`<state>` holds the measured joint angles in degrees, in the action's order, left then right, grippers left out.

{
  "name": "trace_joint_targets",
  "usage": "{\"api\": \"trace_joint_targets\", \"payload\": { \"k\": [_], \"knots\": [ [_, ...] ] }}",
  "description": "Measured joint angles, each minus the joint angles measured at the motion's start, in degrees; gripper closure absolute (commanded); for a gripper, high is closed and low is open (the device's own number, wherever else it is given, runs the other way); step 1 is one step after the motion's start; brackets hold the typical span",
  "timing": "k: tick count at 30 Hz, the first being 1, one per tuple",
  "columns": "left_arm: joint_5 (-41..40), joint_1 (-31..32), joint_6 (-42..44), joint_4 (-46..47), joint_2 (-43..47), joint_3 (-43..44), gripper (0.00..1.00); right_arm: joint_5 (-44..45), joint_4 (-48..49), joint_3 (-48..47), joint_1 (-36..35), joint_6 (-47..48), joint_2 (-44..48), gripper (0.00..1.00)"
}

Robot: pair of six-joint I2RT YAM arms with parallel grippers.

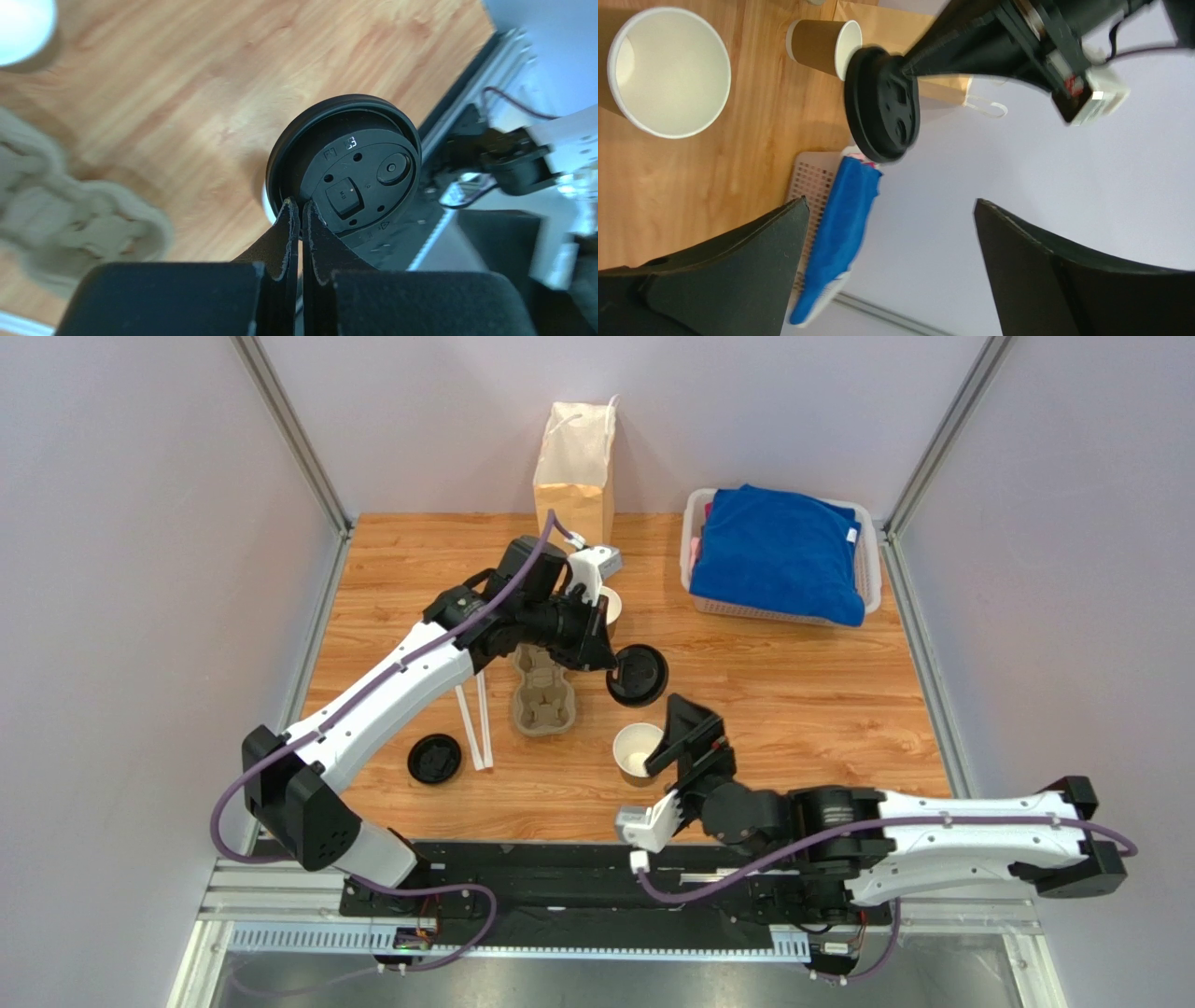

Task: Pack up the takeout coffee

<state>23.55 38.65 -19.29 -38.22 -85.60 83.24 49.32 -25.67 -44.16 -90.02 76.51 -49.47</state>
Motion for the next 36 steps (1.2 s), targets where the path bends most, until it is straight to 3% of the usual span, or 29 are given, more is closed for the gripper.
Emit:
{"api": "trace_joint_targets", "payload": {
  "k": [7,12,17,20,29,36],
  "knots": [
    [-2.84,-0.04,18.97,-6.73,1.7,0.98,1.0,-10.88,-16.02,-16.24,12.52,-29.9,5.75,0.03],
    [-1.29,0.98,28.98,-16.85,-2.89,9.81,1.0,-25.88,-23.32,-24.06,31.19,-53.62,6.86,0.04],
    [-0.31,2.64,34.05,-23.52,-11.37,19.34,1.0,-48.26,-27.43,-23.98,56.57,-79.78,8.17,0.05],
    [0.0,3.76,36.17,-27.43,-15.32,21.57,1.0,-58.27,-28.2,-21.7,63.65,-89.85,7.98,0.04],
    [-0.17,8.79,38.49,-31.23,-21.22,24.2,1.0,-84.08,-29.29,-13.9,78.34,-101.11,4.22,0.0],
    [-0.42,9.75,38.12,-31.19,-24.26,24.2,1.0,-91.86,-26.99,-14.4,84.41,-103.01,4.13,0.0]
  ]
}}
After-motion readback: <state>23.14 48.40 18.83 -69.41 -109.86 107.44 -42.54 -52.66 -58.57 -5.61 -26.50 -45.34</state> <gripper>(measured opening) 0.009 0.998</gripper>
